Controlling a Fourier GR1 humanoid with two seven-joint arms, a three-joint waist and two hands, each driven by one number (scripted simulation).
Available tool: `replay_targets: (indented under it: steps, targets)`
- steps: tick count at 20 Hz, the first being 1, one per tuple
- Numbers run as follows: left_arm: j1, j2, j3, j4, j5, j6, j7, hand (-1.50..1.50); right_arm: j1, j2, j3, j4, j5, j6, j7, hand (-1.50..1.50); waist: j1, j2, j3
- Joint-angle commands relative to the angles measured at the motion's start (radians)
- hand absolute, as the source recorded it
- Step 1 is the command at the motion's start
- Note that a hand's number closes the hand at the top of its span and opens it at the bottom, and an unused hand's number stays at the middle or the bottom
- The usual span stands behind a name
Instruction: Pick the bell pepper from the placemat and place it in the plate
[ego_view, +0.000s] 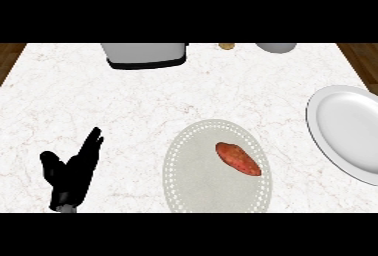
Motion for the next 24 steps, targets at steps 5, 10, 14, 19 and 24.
replay_targets:
  steps: [5,10,14,19,24]
  targets:
    - [-0.006,-0.027,-0.04,0.037,0.001,-0.026,0.023,0.0,0.168,0.032,-0.177,-0.087,-0.285,-0.205,-0.07,1.5,0.037,0.015,-0.003]
    - [-0.023,-0.03,-0.048,0.035,-0.019,-0.014,0.029,0.0,0.131,0.037,-0.291,-0.036,-0.533,-0.208,-0.121,1.5,0.049,0.016,-0.003]
    - [-0.033,-0.04,-0.054,0.031,-0.016,-0.02,0.034,0.0,-0.032,0.014,-0.537,0.114,-0.746,-0.182,-0.173,1.5,0.07,0.019,-0.003]
    - [-0.059,-0.027,-0.026,0.071,0.004,-0.048,0.022,0.0,-0.202,-0.047,-0.777,0.352,-0.942,-0.121,-0.248,1.5,0.077,0.022,-0.005]
    - [-0.059,-0.049,-0.072,0.066,-0.061,-0.015,0.008,0.0,-0.495,-0.09,-0.807,0.777,-0.946,-0.083,-0.386,1.5,0.103,0.026,-0.003]
